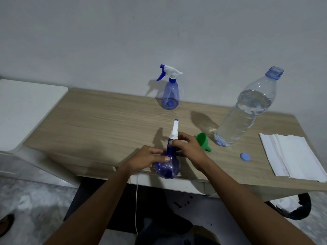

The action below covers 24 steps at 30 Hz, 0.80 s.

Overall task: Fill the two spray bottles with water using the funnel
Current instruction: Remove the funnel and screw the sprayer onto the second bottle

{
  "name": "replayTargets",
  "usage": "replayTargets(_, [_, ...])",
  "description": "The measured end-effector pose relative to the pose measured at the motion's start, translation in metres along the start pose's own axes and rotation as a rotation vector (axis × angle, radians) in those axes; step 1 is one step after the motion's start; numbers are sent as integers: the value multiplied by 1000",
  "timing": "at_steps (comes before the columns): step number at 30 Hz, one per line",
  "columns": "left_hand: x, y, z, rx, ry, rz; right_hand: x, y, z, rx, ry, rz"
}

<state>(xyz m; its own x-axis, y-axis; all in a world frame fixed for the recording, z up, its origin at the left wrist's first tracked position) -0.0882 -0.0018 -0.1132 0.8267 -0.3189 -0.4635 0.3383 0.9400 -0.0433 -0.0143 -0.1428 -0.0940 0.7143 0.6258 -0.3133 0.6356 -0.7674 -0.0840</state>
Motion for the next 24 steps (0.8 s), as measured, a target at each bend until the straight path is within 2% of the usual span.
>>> replayTargets(6, [-5, -10, -10, -76, 114, -68, 2, -9, 18, 15, -121, -62])
replayTargets(24, [-6, -4, -19, -58, 172, -58, 5, -16, 29, 37, -126, -95])
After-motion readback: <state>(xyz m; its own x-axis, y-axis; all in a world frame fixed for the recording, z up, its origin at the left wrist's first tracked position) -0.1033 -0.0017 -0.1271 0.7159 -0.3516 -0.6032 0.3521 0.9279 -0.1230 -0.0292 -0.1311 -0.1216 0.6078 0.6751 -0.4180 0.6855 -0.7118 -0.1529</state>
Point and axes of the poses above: each hand's wrist, its own x-axis towards the middle knuckle, its own y-axis out of the back of the hand, z = x × y, the point moved 8 cm from there along x, towards the middle knuckle, and after that the axes turned 14 degrees about -z, right-handed, at the moved point
